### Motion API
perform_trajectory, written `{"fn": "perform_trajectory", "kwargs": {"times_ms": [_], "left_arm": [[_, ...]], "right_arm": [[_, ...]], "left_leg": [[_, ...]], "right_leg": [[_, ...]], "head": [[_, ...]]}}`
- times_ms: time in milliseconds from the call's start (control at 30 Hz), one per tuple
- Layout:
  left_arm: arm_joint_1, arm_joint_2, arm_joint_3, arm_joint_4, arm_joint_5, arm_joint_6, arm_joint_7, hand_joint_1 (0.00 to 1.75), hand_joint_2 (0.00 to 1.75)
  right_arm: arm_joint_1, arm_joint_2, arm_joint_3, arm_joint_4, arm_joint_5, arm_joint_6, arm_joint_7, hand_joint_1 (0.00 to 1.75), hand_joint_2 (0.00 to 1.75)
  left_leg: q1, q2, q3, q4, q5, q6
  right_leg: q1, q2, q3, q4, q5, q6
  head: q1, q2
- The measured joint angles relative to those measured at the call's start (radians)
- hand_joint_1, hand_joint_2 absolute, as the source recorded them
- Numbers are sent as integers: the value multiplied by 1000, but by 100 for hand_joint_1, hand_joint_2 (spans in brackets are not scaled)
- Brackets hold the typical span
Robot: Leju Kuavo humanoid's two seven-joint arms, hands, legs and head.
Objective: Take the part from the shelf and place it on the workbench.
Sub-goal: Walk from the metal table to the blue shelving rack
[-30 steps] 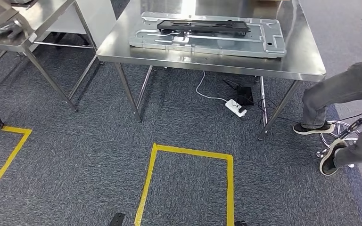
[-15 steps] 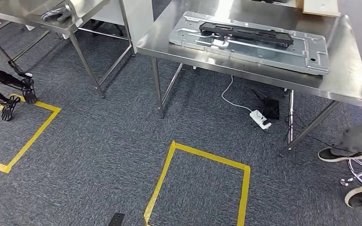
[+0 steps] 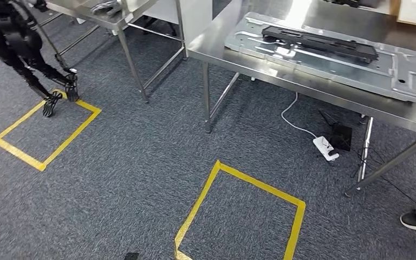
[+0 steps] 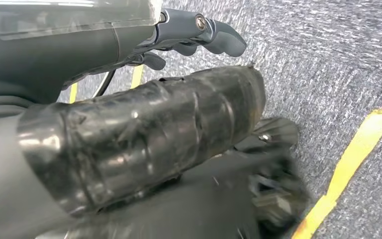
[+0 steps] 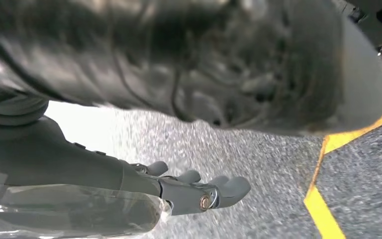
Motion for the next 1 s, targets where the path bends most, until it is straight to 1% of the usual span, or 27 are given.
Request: {"fn": "perform_trajectory", "kwargs": {"times_ms": [33,67,100,133,167,200,233,300,333,367,400,433,467,500,533,567,600,667,700,733,800,833,867,900,933,967,1000], "left_arm": [[-1,0,0,0,2,-1,-1,0,0],[-2,0,0,0,2,-2,-1,0,0],[-1,0,0,0,1,-2,-1,0,0],[0,1,0,1,0,-3,2,0,0],[2,1,0,2,-1,-2,6,0,0],[4,2,0,3,-2,0,11,0,0],[3,2,0,4,-1,3,16,0,0],[-1,1,0,4,3,10,22,0,0],[-3,1,0,4,6,12,23,0,0],[-3,1,0,4,9,13,23,0,0],[-2,1,0,4,10,14,23,0,0],[0,1,0,4,11,14,23,0,0],[1,1,0,4,12,14,23,0,0],[2,1,0,4,12,14,22,0,0],[1,1,0,4,12,14,22,0,0],[0,1,0,4,12,14,22,0,0],[-1,1,0,4,12,14,22,0,0],[1,2,0,4,12,14,22,0,0],[3,2,0,5,13,14,22,0,0],[4,2,0,5,14,14,21,0,0],[3,3,0,5,17,15,21,0,0],[1,3,0,5,18,14,20,0,0],[1,3,0,5,21,14,20,0,0],[2,3,0,5,24,12,21,0,0],[3,3,0,5,27,10,21,0,0],[5,3,0,5,29,7,22,0,0],[6,3,0,5,29,2,23,0,0]], "right_arm": [[-1,0,7,0,4,4,-1,0,0],[-2,-1,13,0,7,8,-4,0,0],[-3,-2,20,0,9,13,-9,0,0],[-5,-3,26,0,9,19,-15,0,0],[-8,-4,31,0,10,24,-21,0,0],[-9,-8,37,0,10,30,-26,0,0],[-10,-11,42,-1,12,35,-29,0,0],[-9,-16,51,-1,18,41,-32,0,0],[-8,-16,55,0,21,43,-31,0,0],[-7,-16,57,0,23,43,-29,0,0],[-5,-16,58,0,24,43,-26,0,0],[-4,-16,59,0,25,42,-24,0,0],[-4,-17,60,0,25,42,-22,0,0],[-4,-17,62,0,25,42,-21,0,0],[-3,-17,65,0,25,42,-20,0,0],[-4,-17,67,0,25,42,-20,0,0],[-4,-17,70,0,25,42,-20,0,0],[-5,-15,74,-1,25,42,-20,0,0],[-5,-15,76,-1,25,42,-20,0,0],[-5,-14,76,-1,25,42,-20,0,0],[-6,-16,78,-1,25,45,-20,0,0],[-6,-16,79,-1,25,48,-20,0,0],[-6,-17,81,-1,25,53,-20,0,0],[-6,-17,84,0,24,60,-20,0,0],[-6,-17,86,0,22,68,-20,0,0],[-6,-17,88,0,19,77,-19,0,0],[-7,-17,90,0,15,85,-18,0,0]], "left_leg": [[-5,17,28,-54,15,6],[-9,30,43,-83,19,11],[-14,32,45,-93,17,16],[-15,19,44,-95,19,21],[-13,8,45,-100,23,26],[-10,-3,49,-107,27,31],[-8,-13,53,-113,32,37],[-7,-32,53,-118,38,47],[-7,-44,50,-117,40,50],[-8,-58,48,-116,40,51],[-9,-73,47,-113,40,51],[-9,-88,46,-110,40,50],[-8,-103,46,-106,39,48],[-7,-117,43,-100,37,45],[-8,-130,37,-91,34,41],[-8,-142,31,-84,33,35],[-8,-153,24,-80,34,28],[-5,-174,16,-81,38,16],[-6,-167,12,-77,36,11],[-7,-145,2,-59,26,6],[-8,-78,-44,34,-23,-3],[-5,-56,-75,97,-51,-8],[-1,-46,-101,148,-69,-11],[1,-41,-114,173,-70,-13],[3,-37,-106,159,-54,-13],[3,-29,-79,110,-25,-11],[1,-8,-41,42,4,-6]], "right_leg": [[2,-10,2,0,-2,5],[3,-19,4,-1,-3,10],[4,-28,7,-3,-3,16],[5,-37,10,-6,-4,23],[3,-35,14,-6,-6,30],[2,-19,15,1,-14,36],[1,5,7,24,-33,40],[0,58,-42,129,-96,41],[2,70,-74,194,-125,41],[3,75,-99,243,-139,41],[4,77,-108,259,-133,41],[3,80,-99,237,-107,40],[2,88,-74,181,-69,40],[-1,114,-45,118,-39,39],[-4,140,-23,65,-20,37],[-5,160,-10,32,-11,34],[-5,171,-7,21,-14,30],[-4,147,-7,17,-10,17],[-5,135,-4,12,-8,10],[-6,120,-1,7,-5,3],[-6,92,3,1,-3,-8],[-3,76,4,1,-4,-11],[-1,60,4,1,-6,-12],[0,45,5,1,-8,-12],[1,31,7,1,-10,-11],[1,18,10,1,-13,-9],[2,6,14,1,-15,-7]], "head": [[0,0],[1,0],[2,0],[2,0],[2,0],[3,0],[5,0],[9,0],[11,0],[12,0],[12,0],[12,0],[12,0],[12,0],[12,0],[12,0],[12,0],[13,0],[13,0],[10,0],[-1,0],[-6,0],[-8,0],[-8,0],[-8,0],[-8,0],[-8,0]]}}
